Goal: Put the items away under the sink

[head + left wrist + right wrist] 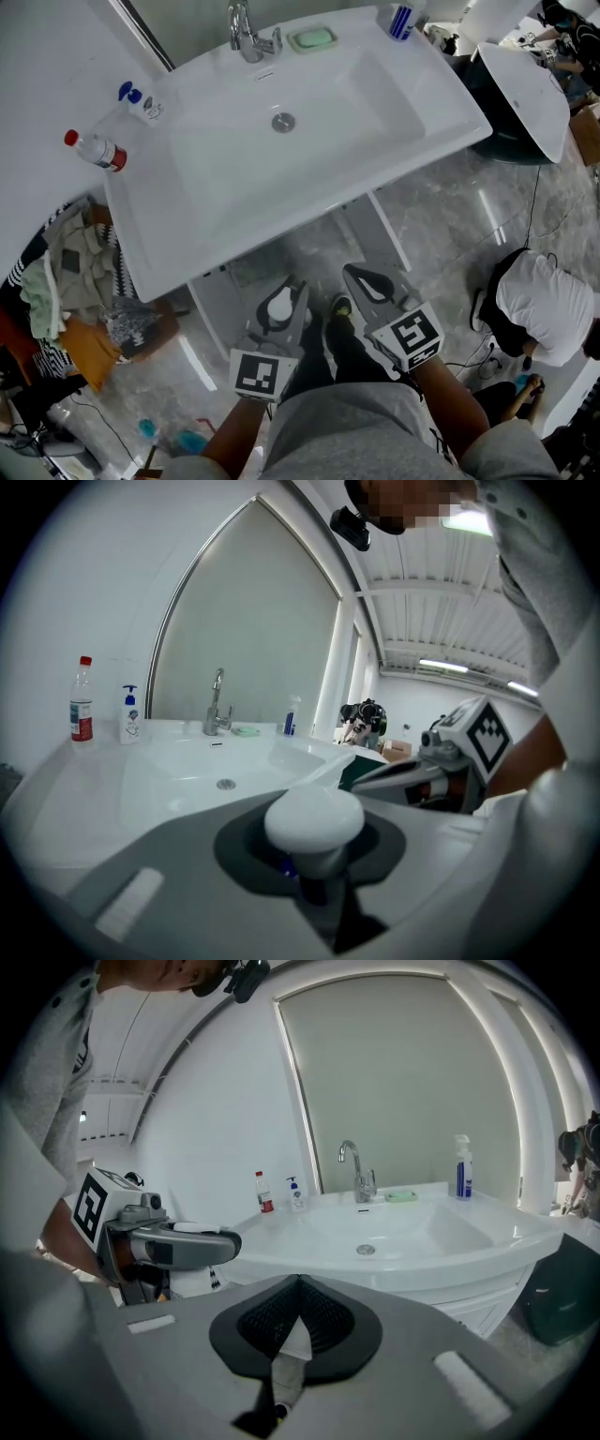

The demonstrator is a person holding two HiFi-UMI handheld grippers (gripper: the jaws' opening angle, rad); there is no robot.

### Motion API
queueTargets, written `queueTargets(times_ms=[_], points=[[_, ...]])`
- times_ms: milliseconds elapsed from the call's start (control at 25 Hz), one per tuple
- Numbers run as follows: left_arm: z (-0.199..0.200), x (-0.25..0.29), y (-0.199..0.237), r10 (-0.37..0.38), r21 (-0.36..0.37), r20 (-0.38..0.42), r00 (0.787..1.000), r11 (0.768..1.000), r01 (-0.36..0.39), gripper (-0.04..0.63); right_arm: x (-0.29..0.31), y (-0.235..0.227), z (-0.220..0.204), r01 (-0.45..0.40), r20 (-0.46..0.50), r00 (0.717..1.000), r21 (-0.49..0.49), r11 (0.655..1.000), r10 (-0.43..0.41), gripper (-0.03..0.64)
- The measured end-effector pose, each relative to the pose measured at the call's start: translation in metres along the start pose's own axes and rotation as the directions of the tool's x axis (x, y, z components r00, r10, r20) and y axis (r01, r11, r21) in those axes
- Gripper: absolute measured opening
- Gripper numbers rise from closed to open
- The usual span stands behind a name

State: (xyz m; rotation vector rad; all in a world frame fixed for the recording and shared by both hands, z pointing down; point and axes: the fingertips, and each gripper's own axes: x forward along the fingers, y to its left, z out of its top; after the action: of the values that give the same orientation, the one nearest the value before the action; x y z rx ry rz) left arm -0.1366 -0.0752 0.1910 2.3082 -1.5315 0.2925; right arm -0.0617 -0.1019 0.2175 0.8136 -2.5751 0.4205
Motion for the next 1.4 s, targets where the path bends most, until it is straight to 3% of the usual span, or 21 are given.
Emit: queueTargets(times_ms=[520,720,920,1160,1400], points=[[-0.115,0.069,0.016,0.066,0.04,-0.121,0.99,0.997,-0.062,0.077,0.05,-0.023,-0.097,0.028,0.007,1.0,0.049,0.998,-0.028,-0.002],[-0.156,0.102,0.025,0.09,0.051,-0.074,0.993,0.995,-0.086,0.077,0.075,-0.036,-0.14,0.041,0.021,0.999,0.095,0.995,-0.043,-0.002],[-0.197,0.124,0.038,0.096,0.028,-0.087,0.992,0.995,-0.093,0.077,0.096,-0.046,-0.174,0.075,0.003,0.997,0.079,0.994,-0.076,-0.002],[-0.215,0.146,0.044,0.057,0.075,-0.064,0.996,0.996,-0.053,0.077,0.113,-0.061,-0.189,0.125,0.041,0.991,0.098,0.987,-0.13,-0.002],[-0.247,0.172,0.075,0.134,0.124,-0.014,0.991,0.984,-0.131,0.077,0.145,-0.077,-0.226,0.113,0.065,0.991,0.095,0.989,-0.119,-0.002]])
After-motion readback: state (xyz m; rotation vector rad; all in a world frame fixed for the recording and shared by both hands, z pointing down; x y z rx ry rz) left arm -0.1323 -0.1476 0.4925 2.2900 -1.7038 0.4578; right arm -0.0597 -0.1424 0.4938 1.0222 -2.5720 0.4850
